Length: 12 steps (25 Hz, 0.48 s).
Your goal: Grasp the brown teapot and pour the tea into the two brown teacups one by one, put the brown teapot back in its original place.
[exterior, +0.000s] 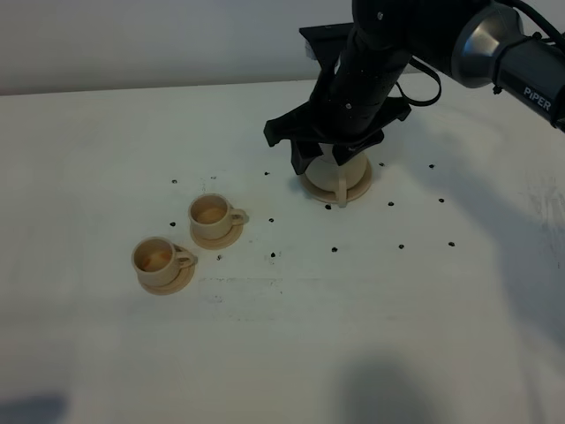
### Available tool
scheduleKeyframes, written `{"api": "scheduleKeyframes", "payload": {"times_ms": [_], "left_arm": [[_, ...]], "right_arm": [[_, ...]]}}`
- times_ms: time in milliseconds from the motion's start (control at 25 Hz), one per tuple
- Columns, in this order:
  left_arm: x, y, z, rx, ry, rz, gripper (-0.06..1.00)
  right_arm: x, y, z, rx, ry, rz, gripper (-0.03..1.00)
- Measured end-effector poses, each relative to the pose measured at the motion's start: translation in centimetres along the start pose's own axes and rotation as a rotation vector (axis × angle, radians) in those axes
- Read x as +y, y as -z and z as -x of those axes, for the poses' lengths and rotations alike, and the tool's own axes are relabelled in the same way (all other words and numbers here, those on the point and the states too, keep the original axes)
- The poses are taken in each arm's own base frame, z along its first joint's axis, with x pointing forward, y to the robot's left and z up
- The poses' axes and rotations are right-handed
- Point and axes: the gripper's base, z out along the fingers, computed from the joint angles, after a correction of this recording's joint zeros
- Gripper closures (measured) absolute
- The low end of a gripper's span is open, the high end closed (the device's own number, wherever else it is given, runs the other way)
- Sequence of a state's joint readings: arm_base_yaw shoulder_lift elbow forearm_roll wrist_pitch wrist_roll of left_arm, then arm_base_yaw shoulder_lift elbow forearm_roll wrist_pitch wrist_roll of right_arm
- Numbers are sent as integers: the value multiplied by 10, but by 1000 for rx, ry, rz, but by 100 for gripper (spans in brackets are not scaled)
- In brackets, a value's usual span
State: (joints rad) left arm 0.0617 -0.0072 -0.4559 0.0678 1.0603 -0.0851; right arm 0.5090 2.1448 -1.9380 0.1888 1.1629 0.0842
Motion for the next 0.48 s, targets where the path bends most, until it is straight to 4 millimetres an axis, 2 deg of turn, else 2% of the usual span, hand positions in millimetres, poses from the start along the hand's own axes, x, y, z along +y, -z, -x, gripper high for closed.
{"api": "scheduleKeyframes", "payload": {"times_ms": [80,240,480], "left_arm": [[0,0,0,0,0,0,51],[0,0,0,0,-1,0,51],[0,0,0,0,-1,0,51]], "right_arm": [[2,7,-4,-10,22,-3,45],[0,6,-18,-18,50,-12,45],[-2,-14,-30,-65,21,12,45]]}}
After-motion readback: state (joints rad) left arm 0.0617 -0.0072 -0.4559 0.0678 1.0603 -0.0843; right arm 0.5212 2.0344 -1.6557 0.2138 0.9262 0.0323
